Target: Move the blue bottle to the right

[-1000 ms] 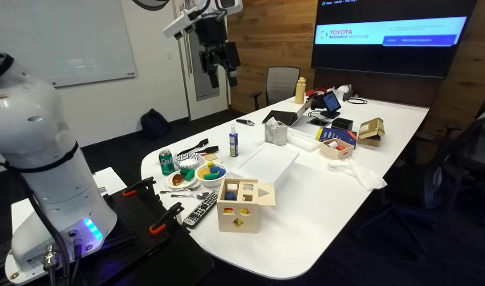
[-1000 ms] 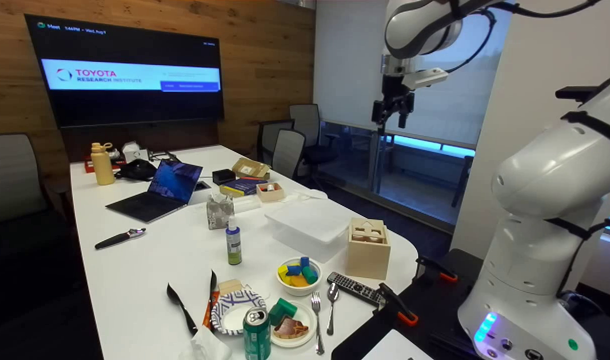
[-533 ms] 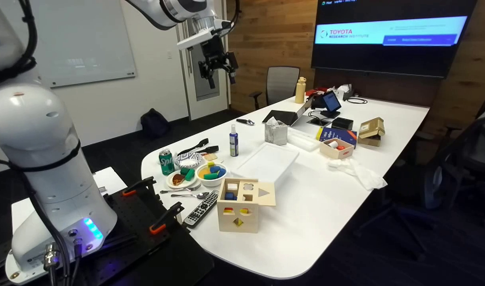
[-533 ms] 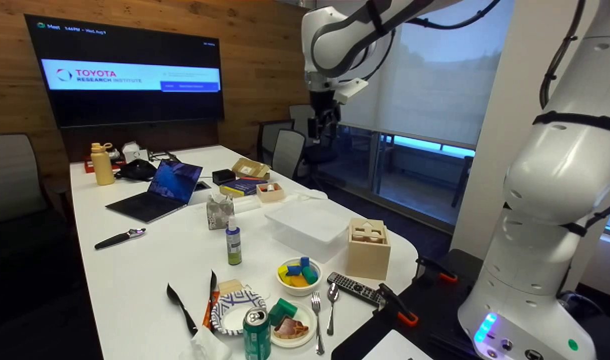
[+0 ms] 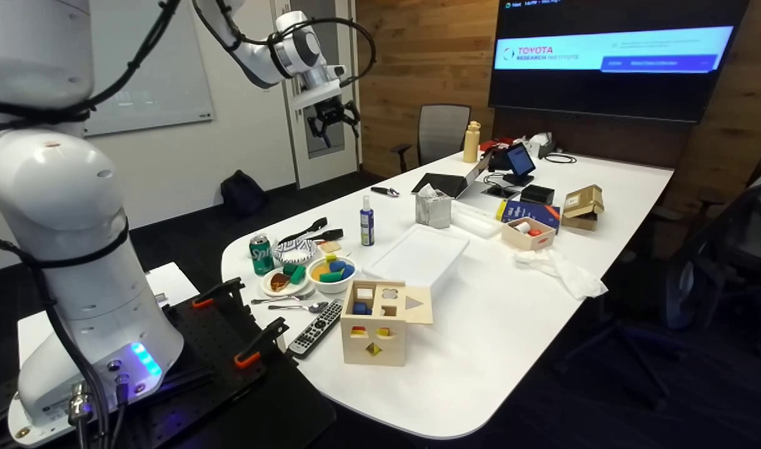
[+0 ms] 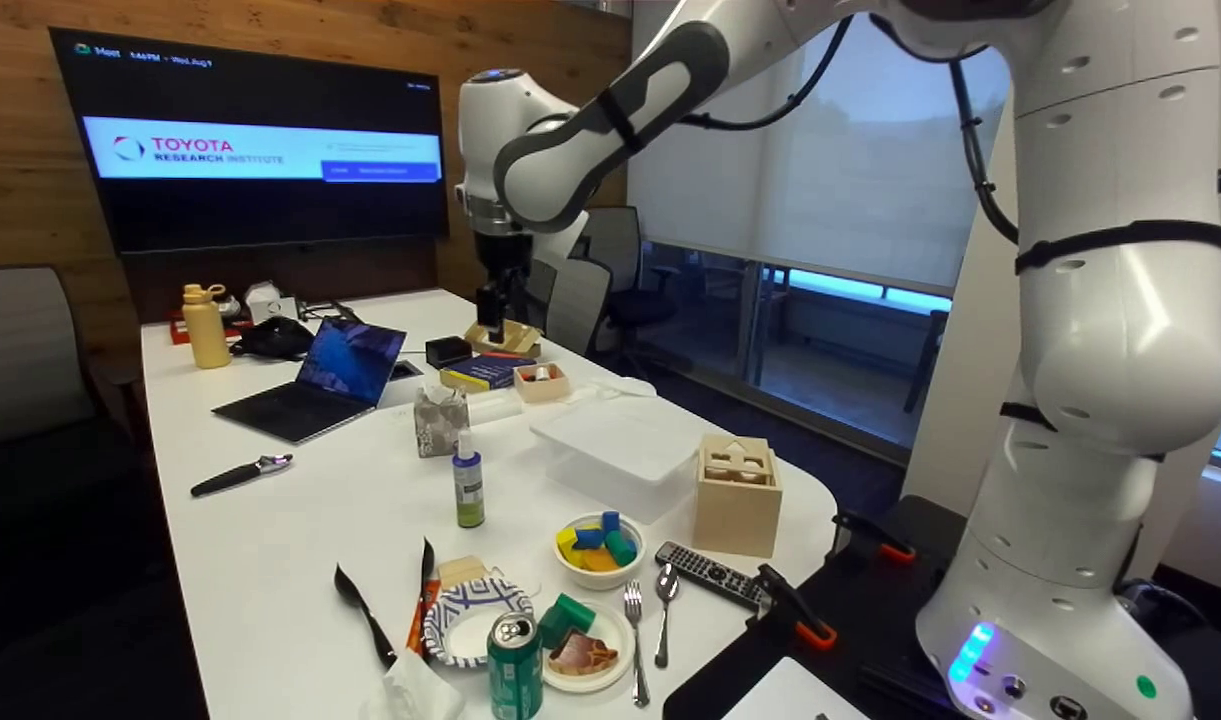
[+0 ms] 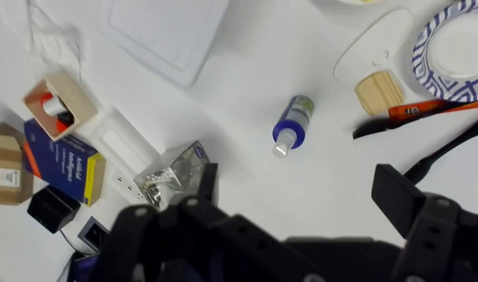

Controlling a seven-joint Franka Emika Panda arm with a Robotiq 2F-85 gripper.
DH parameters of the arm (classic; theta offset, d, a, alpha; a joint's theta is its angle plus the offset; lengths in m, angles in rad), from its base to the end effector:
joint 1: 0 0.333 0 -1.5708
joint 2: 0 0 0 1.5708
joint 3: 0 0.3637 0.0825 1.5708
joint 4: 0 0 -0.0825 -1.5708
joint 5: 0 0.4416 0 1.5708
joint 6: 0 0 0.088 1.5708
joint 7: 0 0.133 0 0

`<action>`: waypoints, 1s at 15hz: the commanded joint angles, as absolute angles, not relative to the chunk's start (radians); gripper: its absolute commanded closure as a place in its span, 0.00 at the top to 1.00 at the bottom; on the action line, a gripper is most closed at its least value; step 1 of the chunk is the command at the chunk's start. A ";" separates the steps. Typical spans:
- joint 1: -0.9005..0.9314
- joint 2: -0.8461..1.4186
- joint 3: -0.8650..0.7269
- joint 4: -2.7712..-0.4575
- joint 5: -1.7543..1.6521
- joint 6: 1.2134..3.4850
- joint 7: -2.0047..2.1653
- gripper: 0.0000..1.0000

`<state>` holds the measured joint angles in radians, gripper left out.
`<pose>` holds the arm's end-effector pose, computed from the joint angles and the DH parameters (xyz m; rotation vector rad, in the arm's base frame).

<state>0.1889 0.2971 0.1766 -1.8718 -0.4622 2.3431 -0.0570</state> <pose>0.6693 0.2324 0.3656 2.6724 0.9832 0.3250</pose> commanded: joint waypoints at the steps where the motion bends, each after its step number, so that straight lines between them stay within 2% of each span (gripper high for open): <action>1: 0.257 0.529 0.144 -1.619 -0.527 2.346 -0.109 1.00; 7: 0.295 0.846 0.094 -1.291 -0.459 2.248 -0.180 1.00; 15: 0.251 1.169 0.084 -0.897 -0.310 2.011 -0.301 1.00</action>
<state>0.2600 1.0550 0.0781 -1.0861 -0.3705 2.1262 -0.2278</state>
